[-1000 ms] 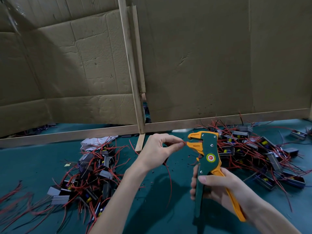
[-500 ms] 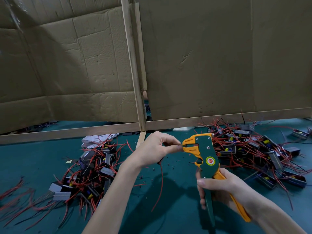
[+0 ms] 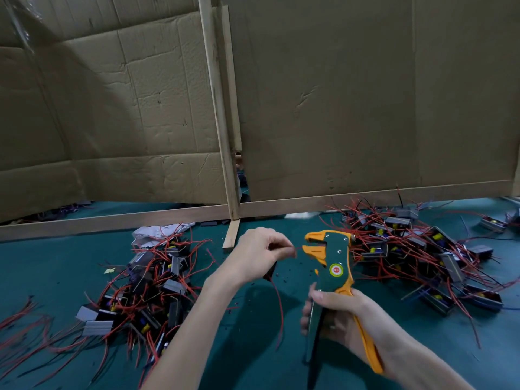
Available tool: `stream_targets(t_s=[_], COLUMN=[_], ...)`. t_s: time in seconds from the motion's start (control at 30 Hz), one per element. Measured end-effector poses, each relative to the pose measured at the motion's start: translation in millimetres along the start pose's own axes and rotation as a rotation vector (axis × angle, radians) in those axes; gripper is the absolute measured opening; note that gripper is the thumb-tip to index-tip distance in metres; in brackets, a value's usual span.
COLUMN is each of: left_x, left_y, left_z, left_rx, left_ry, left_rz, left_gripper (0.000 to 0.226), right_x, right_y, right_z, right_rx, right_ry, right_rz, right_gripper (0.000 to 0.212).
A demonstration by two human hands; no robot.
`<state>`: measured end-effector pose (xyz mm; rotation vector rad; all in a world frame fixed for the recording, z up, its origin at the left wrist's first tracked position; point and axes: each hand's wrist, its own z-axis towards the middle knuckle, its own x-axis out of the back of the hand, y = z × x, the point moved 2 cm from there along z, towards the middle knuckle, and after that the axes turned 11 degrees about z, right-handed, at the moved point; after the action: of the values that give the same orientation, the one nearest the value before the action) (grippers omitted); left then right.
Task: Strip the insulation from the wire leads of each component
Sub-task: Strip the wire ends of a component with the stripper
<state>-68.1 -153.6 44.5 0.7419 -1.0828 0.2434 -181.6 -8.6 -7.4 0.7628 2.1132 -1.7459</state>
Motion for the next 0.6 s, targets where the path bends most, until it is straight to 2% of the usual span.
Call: stream_targets(t_s=[0.07, 0.13, 0.27, 0.37, 0.43, 0.53, 0.6], left_x=[4.0, 10.7, 17.9, 10.5, -1.6, -33.3, -48.3], left_y=[-3.8, 0.5, 43.1, 89.6, 116.9, 143.0, 143.9], left_z=[2.5, 4.6, 22.0, 49.4, 68.3, 85.9, 84.2], left_rx=[0.037, 0.047, -0.044, -0.128, -0.149, -0.109, -0.116], left_ry=[0.135, 0.321, 0.633, 0.693, 0.572, 0.059, -0.145], left_rz=[0.121, 0.125, -0.046, -0.206, -0.371, -0.527, -0.507], left_gripper=[0.011, 0.011, 0.013, 0.014, 0.021, 0.045, 0.05], right_x=[2.6, 9.1, 19.3, 23.8, 25.8, 25.3, 24.3], right_y=[-2.3, -3.4, -3.3, -3.3, -3.9, -6.3, -8.0], right_z=[4.0, 8.1, 14.4, 17.3, 18.7, 18.0, 17.2], right_rx=[-0.004, 0.008, -0.026, -0.066, -0.083, -0.093, -0.091], right_ry=[-0.028, -0.001, 0.077, 0.1, 0.095, 0.075, 0.062], right_rz=[0.108, 0.172, 0.25, 0.286, 0.298, 0.301, 0.291], right_gripper=[0.021, 0.024, 0.028, 0.024, 0.022, 0.028, 0.033])
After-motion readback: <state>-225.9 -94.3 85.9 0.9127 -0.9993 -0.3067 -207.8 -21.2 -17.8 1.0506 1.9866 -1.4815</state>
